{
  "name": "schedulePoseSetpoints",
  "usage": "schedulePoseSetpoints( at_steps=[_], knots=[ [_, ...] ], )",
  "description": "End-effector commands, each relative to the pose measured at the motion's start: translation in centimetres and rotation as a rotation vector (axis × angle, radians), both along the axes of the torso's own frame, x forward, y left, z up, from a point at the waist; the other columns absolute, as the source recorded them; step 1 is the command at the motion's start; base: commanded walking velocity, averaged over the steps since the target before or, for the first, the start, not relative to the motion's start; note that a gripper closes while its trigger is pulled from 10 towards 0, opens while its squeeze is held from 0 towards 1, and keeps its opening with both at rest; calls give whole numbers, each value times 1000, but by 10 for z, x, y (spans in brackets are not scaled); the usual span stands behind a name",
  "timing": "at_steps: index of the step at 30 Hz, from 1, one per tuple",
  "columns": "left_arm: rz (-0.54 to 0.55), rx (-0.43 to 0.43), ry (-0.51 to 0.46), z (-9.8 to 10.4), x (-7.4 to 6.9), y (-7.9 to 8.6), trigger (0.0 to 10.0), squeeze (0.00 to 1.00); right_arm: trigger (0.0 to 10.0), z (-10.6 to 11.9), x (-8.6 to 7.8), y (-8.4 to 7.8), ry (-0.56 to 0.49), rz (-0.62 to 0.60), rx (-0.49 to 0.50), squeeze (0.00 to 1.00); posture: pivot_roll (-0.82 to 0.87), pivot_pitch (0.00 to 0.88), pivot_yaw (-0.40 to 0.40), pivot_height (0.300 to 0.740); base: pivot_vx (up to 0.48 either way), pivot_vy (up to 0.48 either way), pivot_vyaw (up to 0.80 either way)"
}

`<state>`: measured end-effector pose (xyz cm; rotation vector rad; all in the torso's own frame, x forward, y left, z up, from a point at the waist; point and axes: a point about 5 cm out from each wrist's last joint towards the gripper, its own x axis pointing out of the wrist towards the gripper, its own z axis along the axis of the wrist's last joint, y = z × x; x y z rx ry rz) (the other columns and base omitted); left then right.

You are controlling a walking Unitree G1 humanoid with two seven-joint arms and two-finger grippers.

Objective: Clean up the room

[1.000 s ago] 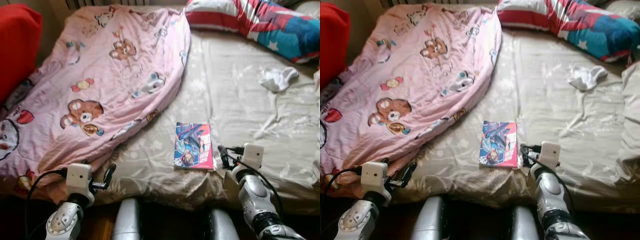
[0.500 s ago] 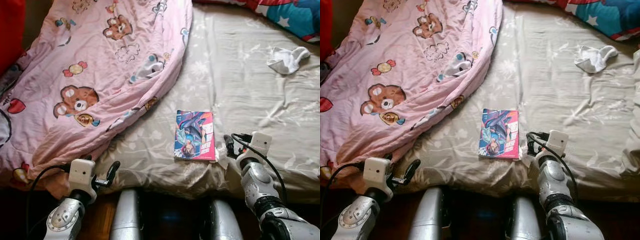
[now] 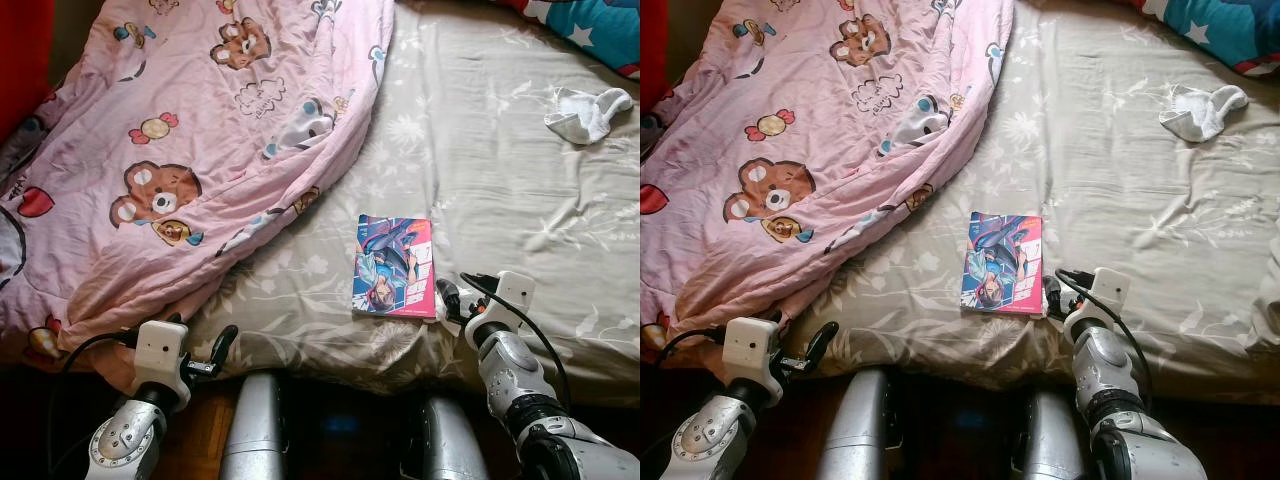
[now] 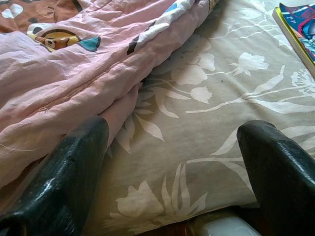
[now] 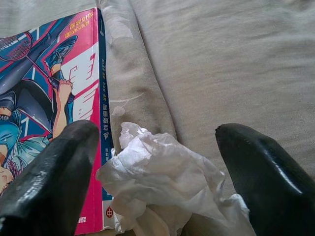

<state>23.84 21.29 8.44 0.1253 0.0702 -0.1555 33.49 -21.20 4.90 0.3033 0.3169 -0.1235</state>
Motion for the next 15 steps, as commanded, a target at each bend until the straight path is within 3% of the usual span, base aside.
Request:
schedulePoseSetpoints(
  at_steps=[1,15],
  knots=[
    [16,14,38,-5,-5,6,10000,0,0,-14,-10,2,53,3,16,0,251,345,61,612,0,0,0],
    [20,30,39,-5,0,8,10000,0,0,-13,-8,5,55,9,9,0,250,329,63,612,0,0,0]
  ],
)
